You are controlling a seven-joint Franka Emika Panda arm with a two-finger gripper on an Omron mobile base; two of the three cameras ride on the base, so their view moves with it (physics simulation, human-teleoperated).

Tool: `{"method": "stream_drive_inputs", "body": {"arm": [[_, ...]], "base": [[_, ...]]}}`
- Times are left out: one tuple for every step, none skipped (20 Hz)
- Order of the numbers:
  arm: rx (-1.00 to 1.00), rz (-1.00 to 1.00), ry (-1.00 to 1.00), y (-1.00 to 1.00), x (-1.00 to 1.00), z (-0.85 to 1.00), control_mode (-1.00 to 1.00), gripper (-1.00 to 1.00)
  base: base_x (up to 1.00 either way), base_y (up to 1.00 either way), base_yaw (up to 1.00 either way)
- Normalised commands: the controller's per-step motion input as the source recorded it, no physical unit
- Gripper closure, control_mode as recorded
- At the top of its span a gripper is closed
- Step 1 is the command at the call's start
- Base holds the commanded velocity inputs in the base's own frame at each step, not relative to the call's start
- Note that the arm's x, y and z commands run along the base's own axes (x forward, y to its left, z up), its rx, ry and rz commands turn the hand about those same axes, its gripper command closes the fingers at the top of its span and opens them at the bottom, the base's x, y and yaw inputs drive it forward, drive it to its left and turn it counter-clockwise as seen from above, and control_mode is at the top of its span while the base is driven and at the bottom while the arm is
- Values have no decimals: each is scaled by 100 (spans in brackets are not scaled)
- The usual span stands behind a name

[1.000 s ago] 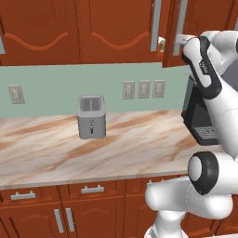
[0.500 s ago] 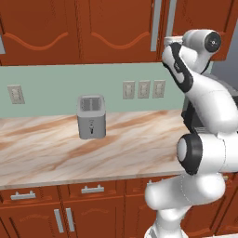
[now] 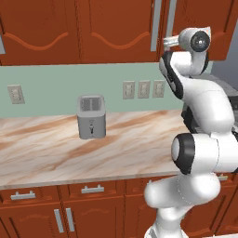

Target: Pick the candle and candle from the dining table and place them in the open cabinet. Close the cabinet after placing the objects.

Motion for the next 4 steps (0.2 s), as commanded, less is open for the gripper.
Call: {"method": "stream_drive_inputs", "body": {"arm": [[-16,-17,0,11,60,-1,-100,-100],[-16,-18,0,9,62,-2,-100,-100],[-16,-17,0,9,64,-4,-100,-100],[-16,-17,0,6,71,-5,-100,-100]], "base": [[0,0,0],[0,0,0],[0,0,0],[0,0,0]]}}
